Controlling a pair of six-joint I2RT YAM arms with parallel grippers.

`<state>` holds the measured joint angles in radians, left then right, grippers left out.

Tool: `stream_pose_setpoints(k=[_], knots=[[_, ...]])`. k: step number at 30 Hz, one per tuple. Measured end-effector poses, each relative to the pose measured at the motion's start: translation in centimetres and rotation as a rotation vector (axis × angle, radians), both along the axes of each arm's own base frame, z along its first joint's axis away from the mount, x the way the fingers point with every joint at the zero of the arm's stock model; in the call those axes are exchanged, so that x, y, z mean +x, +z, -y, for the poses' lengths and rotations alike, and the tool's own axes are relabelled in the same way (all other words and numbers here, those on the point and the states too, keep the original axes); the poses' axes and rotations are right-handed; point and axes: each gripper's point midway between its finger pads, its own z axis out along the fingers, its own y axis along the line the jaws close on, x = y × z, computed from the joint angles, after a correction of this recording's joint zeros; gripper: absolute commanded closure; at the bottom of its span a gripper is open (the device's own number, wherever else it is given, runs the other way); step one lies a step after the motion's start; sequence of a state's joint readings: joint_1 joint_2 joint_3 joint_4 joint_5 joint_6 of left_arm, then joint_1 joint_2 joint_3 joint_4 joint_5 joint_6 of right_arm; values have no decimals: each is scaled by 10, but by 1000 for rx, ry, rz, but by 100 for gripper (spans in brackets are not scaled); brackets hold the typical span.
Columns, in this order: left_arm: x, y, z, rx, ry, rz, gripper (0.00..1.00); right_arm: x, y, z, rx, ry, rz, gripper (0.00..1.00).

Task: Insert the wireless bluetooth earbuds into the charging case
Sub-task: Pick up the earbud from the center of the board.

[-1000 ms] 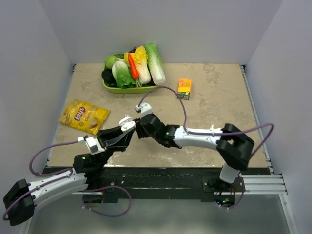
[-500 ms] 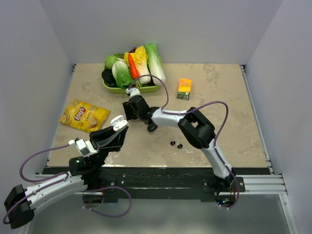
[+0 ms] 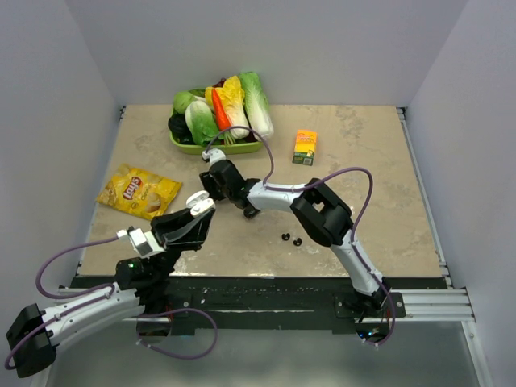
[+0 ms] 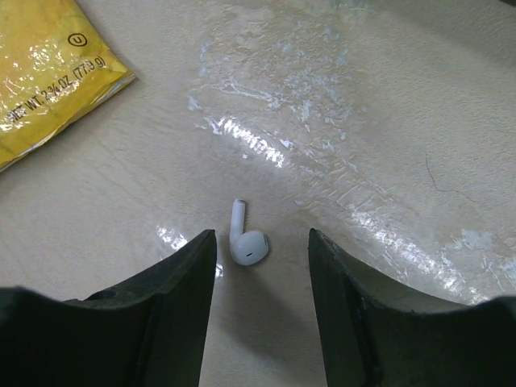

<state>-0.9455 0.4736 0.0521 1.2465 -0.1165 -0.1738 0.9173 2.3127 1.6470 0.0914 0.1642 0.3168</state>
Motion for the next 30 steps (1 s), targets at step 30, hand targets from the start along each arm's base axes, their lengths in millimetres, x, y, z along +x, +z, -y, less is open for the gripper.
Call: stream_pose_setpoints(k=[30], knots=[[-4,-6,12,28,-55,-6,100,-24,-5,77,-294,88,174,48]])
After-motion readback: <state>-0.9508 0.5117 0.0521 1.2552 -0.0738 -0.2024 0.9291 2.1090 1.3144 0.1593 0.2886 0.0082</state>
